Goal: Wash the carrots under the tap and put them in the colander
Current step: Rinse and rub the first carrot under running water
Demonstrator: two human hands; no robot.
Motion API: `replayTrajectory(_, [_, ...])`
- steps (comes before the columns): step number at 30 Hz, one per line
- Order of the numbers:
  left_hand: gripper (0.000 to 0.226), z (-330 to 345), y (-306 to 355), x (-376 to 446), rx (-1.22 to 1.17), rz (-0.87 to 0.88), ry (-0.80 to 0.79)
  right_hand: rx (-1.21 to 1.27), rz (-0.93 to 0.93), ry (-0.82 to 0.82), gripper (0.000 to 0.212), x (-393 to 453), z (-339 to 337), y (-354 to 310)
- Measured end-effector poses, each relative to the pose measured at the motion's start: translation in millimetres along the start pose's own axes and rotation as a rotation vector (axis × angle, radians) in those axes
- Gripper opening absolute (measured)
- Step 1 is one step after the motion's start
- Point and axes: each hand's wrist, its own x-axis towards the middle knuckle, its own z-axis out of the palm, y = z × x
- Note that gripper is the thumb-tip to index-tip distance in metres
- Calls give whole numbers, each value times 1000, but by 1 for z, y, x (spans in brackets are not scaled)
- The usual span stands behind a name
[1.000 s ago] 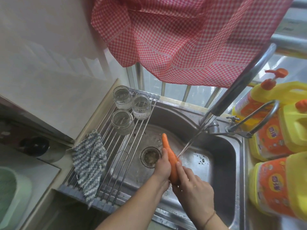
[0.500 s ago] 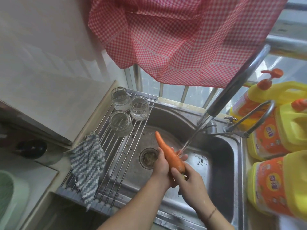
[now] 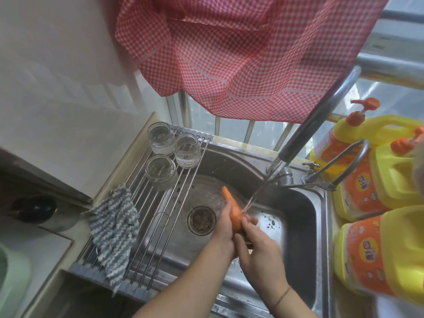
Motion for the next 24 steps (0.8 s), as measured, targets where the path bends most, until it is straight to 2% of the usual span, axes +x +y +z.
replayTrajectory(1, [67, 0, 3, -1, -52, -23, -4, -20, -34, 16, 34, -2, -1, -1])
replayTrajectory(3, [42, -1, 7, 0, -166, -67, 3, -86, -71, 46, 19, -5, -10, -3])
replayTrajectory(5, [26, -3, 9, 0, -231, -95, 18, -6, 4, 32, 6, 0, -22, 2])
replayTrajectory(7, [25, -4, 10, -1, -265, -104, 36, 122, 210, 50, 18, 16, -36, 20])
replayTrajectory(10, [30, -4, 11, -7, -275, -141, 23, 220, 435, 123, 21, 49, -55, 49])
replayTrajectory(13, [30, -2, 11, -10, -283, -180, -11, 234, 478, 226, 38, 80, -64, 67])
replayTrajectory(15, [29, 1, 11, -14, -293, -201, -33, 302, 513, 253, 17, 96, -70, 60])
replayTrajectory(16, [29, 2, 11, -14, -301, -211, -42, 322, 528, 286, 14, 103, -71, 56])
replayTrajectory(22, [26, 7, 15, -23, -292, -244, -76, 218, 498, 341, 50, 113, -66, 59])
replayTrajectory(24, [23, 7, 17, -24, -277, -237, -85, 187, 495, 325, 44, 116, -70, 55])
